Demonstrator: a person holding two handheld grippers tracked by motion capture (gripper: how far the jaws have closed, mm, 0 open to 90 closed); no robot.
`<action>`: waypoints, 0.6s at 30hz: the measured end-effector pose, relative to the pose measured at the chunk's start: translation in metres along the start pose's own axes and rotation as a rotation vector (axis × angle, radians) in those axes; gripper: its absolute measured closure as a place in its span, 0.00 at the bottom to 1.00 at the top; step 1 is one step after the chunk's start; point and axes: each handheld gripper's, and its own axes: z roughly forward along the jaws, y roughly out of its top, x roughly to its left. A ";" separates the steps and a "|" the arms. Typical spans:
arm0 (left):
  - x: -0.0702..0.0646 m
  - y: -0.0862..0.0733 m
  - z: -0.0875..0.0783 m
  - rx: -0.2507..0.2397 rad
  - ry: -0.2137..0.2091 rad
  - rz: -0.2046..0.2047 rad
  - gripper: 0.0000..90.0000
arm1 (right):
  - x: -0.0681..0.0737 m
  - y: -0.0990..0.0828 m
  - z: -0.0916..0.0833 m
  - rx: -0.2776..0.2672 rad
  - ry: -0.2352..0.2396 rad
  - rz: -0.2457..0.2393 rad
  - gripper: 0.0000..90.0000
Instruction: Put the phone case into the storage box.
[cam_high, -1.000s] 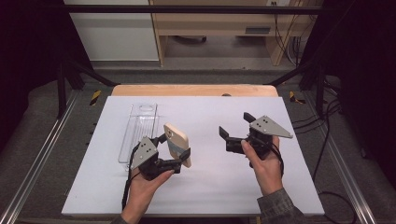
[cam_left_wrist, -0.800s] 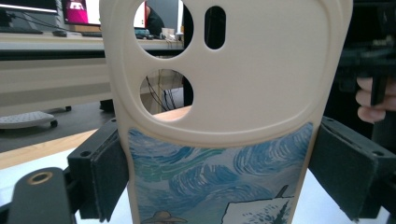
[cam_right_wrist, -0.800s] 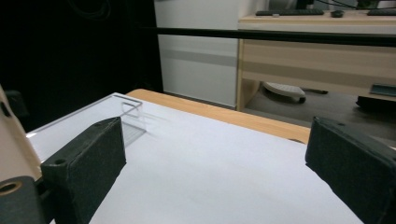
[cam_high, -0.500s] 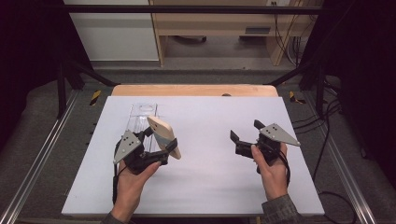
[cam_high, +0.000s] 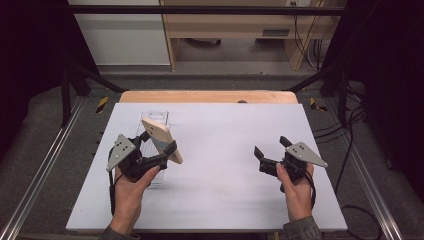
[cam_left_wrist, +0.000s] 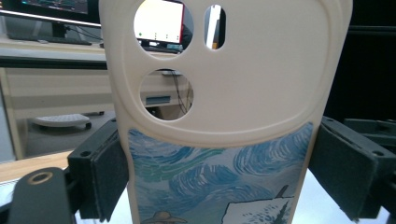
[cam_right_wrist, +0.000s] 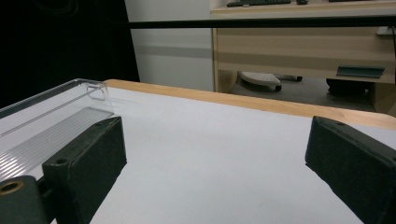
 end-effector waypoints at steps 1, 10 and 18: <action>0.001 0.000 -0.001 -0.002 0.004 -0.005 0.14 | -0.001 -0.002 -0.001 0.000 -0.003 0.003 0.06; 0.011 0.003 -0.006 -0.004 0.052 0.006 0.14 | -0.011 -0.025 -0.012 -0.016 -0.024 0.021 0.05; 0.018 0.009 -0.010 0.003 0.088 0.044 0.14 | -0.016 -0.037 -0.012 -0.025 -0.023 0.021 0.05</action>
